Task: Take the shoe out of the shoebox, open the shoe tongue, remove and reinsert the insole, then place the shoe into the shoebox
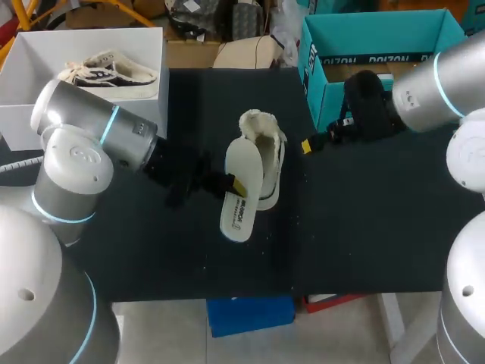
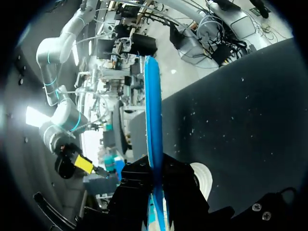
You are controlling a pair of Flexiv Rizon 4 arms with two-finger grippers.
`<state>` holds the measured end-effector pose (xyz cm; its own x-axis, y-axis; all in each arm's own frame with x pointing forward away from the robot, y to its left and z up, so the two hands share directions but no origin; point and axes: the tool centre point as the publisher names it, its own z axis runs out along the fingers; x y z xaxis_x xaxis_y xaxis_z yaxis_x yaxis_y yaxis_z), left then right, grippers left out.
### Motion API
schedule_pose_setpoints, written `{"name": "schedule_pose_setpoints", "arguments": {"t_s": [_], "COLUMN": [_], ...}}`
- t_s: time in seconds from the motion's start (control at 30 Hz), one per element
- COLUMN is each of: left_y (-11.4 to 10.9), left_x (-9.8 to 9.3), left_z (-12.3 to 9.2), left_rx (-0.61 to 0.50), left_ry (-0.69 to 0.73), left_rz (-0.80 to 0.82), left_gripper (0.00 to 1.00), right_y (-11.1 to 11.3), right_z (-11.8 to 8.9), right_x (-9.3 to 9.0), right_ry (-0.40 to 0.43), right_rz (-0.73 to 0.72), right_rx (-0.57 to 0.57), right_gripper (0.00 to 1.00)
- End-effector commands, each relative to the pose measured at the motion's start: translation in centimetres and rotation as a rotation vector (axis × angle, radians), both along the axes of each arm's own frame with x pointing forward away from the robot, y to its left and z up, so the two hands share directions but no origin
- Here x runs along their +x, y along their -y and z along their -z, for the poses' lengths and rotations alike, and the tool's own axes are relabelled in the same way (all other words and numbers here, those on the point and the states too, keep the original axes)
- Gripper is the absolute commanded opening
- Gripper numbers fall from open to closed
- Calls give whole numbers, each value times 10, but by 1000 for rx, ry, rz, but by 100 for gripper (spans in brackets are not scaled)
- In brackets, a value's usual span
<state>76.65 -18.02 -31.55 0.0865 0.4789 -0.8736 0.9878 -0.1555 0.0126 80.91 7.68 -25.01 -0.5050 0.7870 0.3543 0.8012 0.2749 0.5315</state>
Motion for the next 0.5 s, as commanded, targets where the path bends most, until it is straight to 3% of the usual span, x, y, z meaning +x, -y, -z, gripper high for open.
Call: {"name": "schedule_pose_setpoints", "arguments": {"t_s": [0.03,0.27,0.5], "left_y": [-4,-6,-3], "left_x": [-3,-10,-11], "left_z": [4,9,7], "left_rx": [99,-2,31], "left_ry": [-46,-151,-143], "left_rz": [8,66,91], "left_gripper": [0,0,0], "right_y": [0,0,0], "right_z": [-4,-4,-4], "right_x": [-3,-3,-3], "right_ry": [8,8,8], "right_rz": [23,23,23], "right_rx": [-36,-36,-36], "right_gripper": [100,100,100]}}
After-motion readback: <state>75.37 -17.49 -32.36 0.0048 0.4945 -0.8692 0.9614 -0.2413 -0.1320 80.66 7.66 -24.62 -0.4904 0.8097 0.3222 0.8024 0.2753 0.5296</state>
